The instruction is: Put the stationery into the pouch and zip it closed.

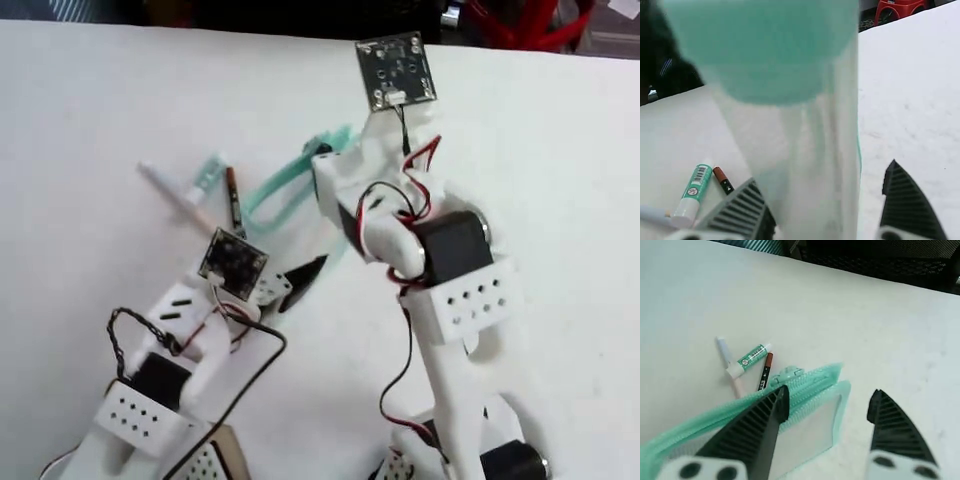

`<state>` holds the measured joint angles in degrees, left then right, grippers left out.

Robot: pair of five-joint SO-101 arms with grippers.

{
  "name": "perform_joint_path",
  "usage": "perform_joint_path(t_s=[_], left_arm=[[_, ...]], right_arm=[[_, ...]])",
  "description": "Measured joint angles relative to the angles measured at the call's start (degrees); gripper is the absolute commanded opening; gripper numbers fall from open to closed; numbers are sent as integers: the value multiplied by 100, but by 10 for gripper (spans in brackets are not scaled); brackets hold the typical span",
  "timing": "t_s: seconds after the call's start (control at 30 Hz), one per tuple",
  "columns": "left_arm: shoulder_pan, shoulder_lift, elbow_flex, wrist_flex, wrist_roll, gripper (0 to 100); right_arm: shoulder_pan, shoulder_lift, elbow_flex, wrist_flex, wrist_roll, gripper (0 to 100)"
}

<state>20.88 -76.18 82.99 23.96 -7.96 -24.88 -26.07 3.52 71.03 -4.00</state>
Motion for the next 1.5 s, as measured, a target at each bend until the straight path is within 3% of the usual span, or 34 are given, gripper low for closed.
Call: perform_joint_path(t_s=[0.17, 0.33, 0.5, 0.7, 0.9, 1.17, 1.37, 1.5], left_arm=[[-35, -545, -1073, 1793, 0, 301], [-1143, -2242, -1934, 3578, -18, 301], [-2699, -2567, -2295, 3921, -448, 301], [-3121, -1486, -2708, 3921, -466, 301], [-3402, 440, -3648, 3736, -484, 301], [-3420, 4598, -5697, 3710, -607, 298], [-3226, 7376, -7938, 4668, -2013, 298], [-3059, 9108, -9626, 5512, -1969, 298]], right_arm=[[299, 9, 26, 0, 18, 248], [501, 35, 26, 114, 18, 248], [211, 26, 26, 387, 18, 248], [185, 18, 9, 563, 18, 247], [185, 18, 9, 607, 18, 247], [193, 18, 9, 607, 18, 247], [193, 18, 9, 642, 18, 247], [193, 18, 35, 642, 18, 247]])
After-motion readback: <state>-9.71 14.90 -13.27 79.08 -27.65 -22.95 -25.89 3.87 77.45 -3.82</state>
